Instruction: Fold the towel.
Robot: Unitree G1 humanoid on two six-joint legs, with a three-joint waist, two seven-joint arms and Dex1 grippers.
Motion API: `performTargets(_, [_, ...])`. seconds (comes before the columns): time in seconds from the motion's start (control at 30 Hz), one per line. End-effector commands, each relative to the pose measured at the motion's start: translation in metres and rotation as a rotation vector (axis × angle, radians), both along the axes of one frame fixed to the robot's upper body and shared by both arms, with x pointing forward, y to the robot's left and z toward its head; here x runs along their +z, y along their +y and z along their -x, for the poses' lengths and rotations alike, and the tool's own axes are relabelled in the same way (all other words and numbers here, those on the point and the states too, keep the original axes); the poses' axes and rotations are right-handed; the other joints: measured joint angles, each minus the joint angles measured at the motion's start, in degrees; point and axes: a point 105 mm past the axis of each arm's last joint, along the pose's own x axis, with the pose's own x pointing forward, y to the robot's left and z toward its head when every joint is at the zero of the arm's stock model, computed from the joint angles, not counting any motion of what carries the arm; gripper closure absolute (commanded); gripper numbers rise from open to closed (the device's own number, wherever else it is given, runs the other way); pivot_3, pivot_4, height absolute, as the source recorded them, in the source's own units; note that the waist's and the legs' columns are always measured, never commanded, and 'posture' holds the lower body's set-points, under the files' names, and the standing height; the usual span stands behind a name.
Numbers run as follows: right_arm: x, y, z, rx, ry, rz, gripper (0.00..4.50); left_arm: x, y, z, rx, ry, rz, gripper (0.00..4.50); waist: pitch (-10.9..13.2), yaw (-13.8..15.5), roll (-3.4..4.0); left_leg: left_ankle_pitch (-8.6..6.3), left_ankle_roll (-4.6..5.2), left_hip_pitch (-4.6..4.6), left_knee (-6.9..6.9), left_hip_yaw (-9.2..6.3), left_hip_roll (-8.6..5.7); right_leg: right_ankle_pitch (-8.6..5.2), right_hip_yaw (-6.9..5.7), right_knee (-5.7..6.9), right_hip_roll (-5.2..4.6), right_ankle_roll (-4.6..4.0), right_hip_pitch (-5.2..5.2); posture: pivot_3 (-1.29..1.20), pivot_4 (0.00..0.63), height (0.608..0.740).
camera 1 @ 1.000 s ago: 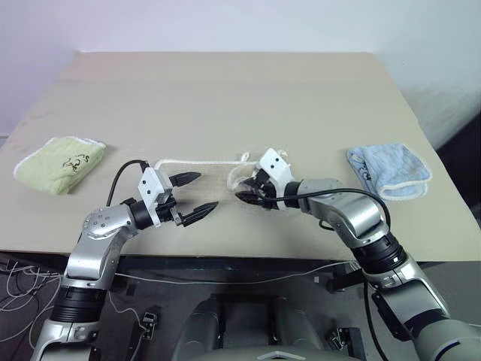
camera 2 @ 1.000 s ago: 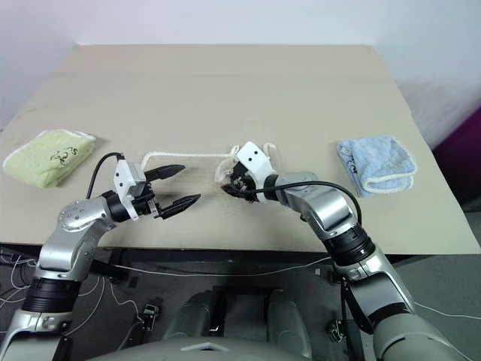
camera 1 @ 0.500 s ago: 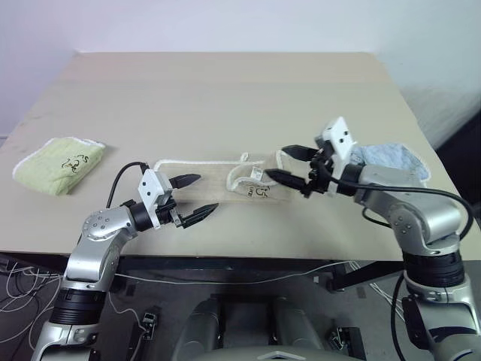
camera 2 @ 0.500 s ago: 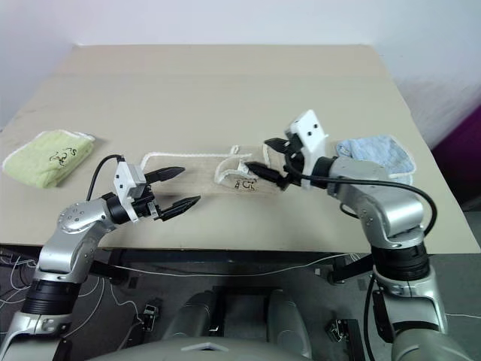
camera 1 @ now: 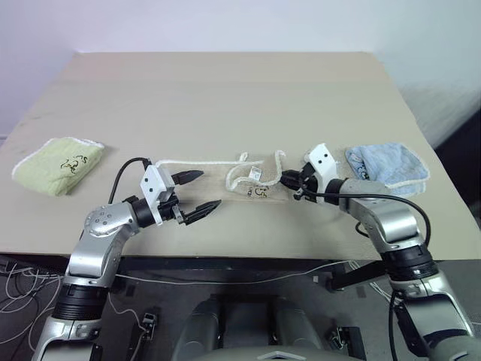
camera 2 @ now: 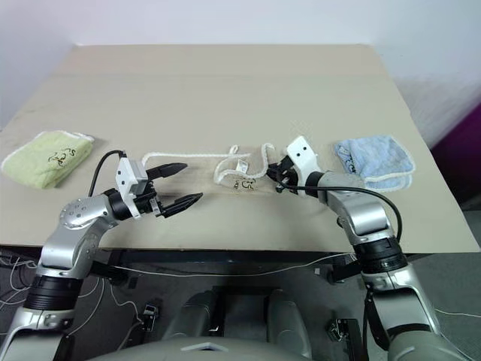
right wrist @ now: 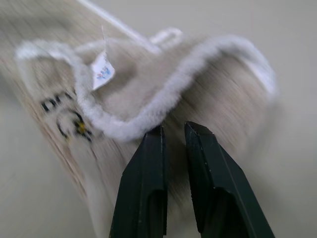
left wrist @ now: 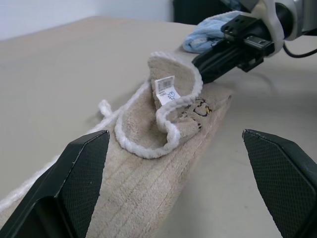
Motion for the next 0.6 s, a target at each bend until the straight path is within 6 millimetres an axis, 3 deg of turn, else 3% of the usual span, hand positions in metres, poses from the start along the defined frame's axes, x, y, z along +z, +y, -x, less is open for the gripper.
performTargets(0.03, [0.021, 0.014, -0.006, 0.048, -0.080, -0.019, 3.83, 0.010, 0.004, 0.003, 0.012, -0.035, 0.006, 0.00, 0.0, 0.0, 0.00, 0.00, 0.00, 0.00, 0.00, 0.00, 0.00, 0.00, 0.00, 0.00, 0.00, 0.00, 0.00, 0.00, 0.150, 0.740])
performTargets(0.27, [0.026, 0.040, -0.019, 0.091, -0.104, -0.026, 3.83, 0.009, 0.006, 0.006, 0.033, -0.030, 0.008, 0.00, 0.0, 0.1, 0.00, 0.00, 0.00, 0.00, 0.00, 0.00, -0.01, 0.00, 0.00, 0.00, -0.03, 0.00, 0.00, 0.00, 0.150, 0.740])
performTargets(0.43, [0.002, 0.052, -0.035, 0.065, -0.058, -0.004, 3.83, 0.008, 0.007, 0.007, 0.048, -0.028, 0.012, 0.00, 0.0, 0.0, 0.00, 0.00, -0.01, 0.00, -0.02, 0.00, -0.01, 0.00, 0.00, 0.00, 0.01, -0.01, -0.02, 0.00, 0.150, 0.740])
performTargets(0.6, [-0.020, 0.062, -0.029, 0.116, -0.006, 0.028, 3.83, 0.007, 0.010, 0.010, 0.070, -0.023, 0.016, 0.00, 0.0, -0.1, 0.02, 0.00, -0.01, 0.00, -0.02, 0.00, -0.03, 0.01, 0.00, 0.01, 0.03, -0.01, -0.03, 0.00, 0.150, 0.740])
